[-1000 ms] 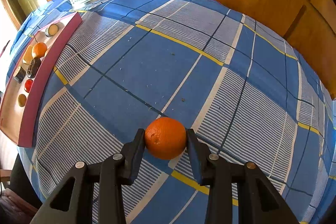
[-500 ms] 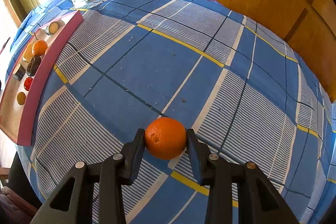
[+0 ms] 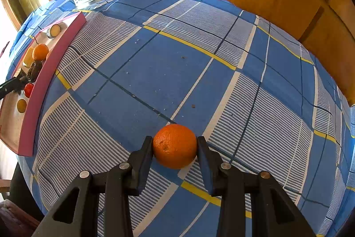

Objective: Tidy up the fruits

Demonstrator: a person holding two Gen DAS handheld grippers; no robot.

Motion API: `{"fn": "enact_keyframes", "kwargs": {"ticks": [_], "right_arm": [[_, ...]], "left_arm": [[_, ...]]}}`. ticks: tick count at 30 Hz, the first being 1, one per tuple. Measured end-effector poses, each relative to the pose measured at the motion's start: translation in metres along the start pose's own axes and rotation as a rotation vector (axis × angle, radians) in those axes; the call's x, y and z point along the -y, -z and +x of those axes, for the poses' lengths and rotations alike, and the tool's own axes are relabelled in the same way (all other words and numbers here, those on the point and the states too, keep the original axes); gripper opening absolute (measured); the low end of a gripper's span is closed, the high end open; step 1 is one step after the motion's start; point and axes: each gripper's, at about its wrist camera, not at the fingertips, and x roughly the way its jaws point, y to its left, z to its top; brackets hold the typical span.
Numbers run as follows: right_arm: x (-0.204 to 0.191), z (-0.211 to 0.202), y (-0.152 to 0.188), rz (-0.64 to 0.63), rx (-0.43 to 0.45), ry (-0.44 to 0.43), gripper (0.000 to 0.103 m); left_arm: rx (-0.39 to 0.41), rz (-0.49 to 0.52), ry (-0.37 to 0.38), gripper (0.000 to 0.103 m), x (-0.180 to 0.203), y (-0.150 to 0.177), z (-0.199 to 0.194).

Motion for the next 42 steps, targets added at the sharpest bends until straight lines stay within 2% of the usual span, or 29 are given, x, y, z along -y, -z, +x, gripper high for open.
{"fn": "enact_keyframes", "kwargs": {"ticks": [3,6,16,42], "right_arm": [[0.000,0.000,0.000,-0.002,0.001,0.000,0.039],[0.000,0.000,0.000,-0.002,0.000,0.000,0.040],[0.000,0.000,-0.001,-0.007,0.001,0.007,0.039],[-0.003,0.000,-0.001,-0.023,0.006,0.022,0.039]], "left_arm": [[0.016,-0.017,-0.013,0.053,-0.001,0.005,-0.006],[0.043,-0.039,-0.024,0.059,-0.004,0.009,-0.018],[0.060,-0.045,-0.086,0.059,0.005,0.024,-0.043],[0.056,-0.017,-0.054,0.059,0.023,0.026,-0.053]]}}
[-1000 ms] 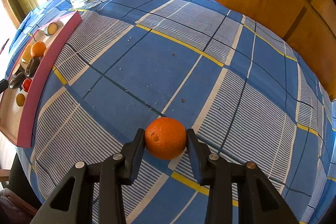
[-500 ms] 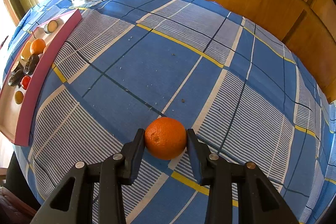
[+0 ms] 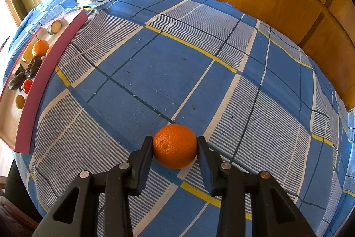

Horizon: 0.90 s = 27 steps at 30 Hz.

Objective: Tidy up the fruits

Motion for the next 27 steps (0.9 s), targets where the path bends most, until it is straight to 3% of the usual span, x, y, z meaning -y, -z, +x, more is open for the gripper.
{"fn": "enact_keyframes", "kwargs": {"ticks": [23,27], "right_arm": [[0.000,-0.001,0.000,-0.010,0.007,0.009,0.039],[-0.006,-0.010,-0.003,-0.018,0.022,-0.036,0.039]], "left_arm": [[0.012,-0.070,-0.039,0.058,-0.031,-0.001,-0.006],[0.028,-0.104,-0.066,0.058,-0.047,-0.003,-0.010]]}}
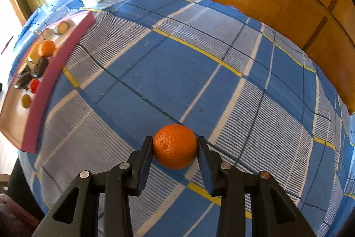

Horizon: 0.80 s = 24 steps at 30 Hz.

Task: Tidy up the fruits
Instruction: 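Carry the orange into the tray and open the right tool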

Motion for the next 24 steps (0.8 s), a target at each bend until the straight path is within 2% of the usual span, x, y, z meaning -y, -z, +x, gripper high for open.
{"fn": "enact_keyframes", "kwargs": {"ticks": [7,16,19,24], "right_arm": [[-0.042,-0.031,-0.008,-0.065,0.068,-0.131,0.039],[-0.147,-0.059,-0.017,-0.261,0.125,-0.335,0.039],[-0.176,-0.052,-0.017,-0.327,0.107,-0.344,0.039],[-0.208,-0.022,-0.024,-0.406,0.035,-0.294,0.040]], "left_arm": [[0.013,-0.029,-0.006,0.057,-0.012,-0.001,-0.002],[0.023,-0.030,0.017,0.057,-0.015,-0.001,-0.005],[0.021,-0.031,0.022,0.057,-0.016,0.000,-0.005],[0.006,-0.024,0.035,0.056,-0.014,0.004,-0.002]]}}
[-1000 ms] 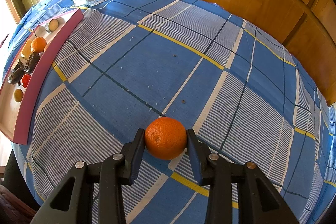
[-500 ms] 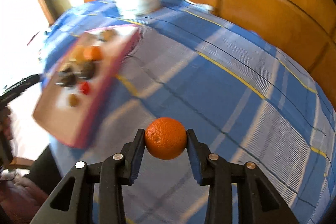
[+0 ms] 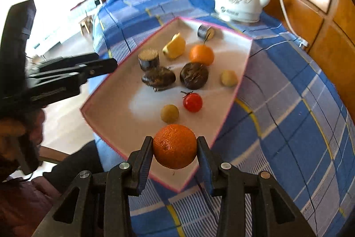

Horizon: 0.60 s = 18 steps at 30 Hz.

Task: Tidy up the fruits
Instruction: 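Carry the orange into the tray and open the right tool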

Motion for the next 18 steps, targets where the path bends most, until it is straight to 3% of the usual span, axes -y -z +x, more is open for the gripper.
{"fn": "enact_keyframes", "kwargs": {"ticks": [6,11,18], "right_arm": [[0.002,0.029,-0.002,-0.018,-0.055,0.025,0.040],[0.010,0.018,0.006,0.021,-0.020,-0.031,0.041],[0.001,0.011,0.014,-0.032,-0.025,-0.018,0.039]], "left_arm": [[-0.013,0.009,0.018,0.056,0.004,0.004,0.004],[-0.017,0.009,0.024,0.056,0.004,0.004,0.005],[-0.016,0.004,0.029,0.056,0.003,0.004,0.005]]}}
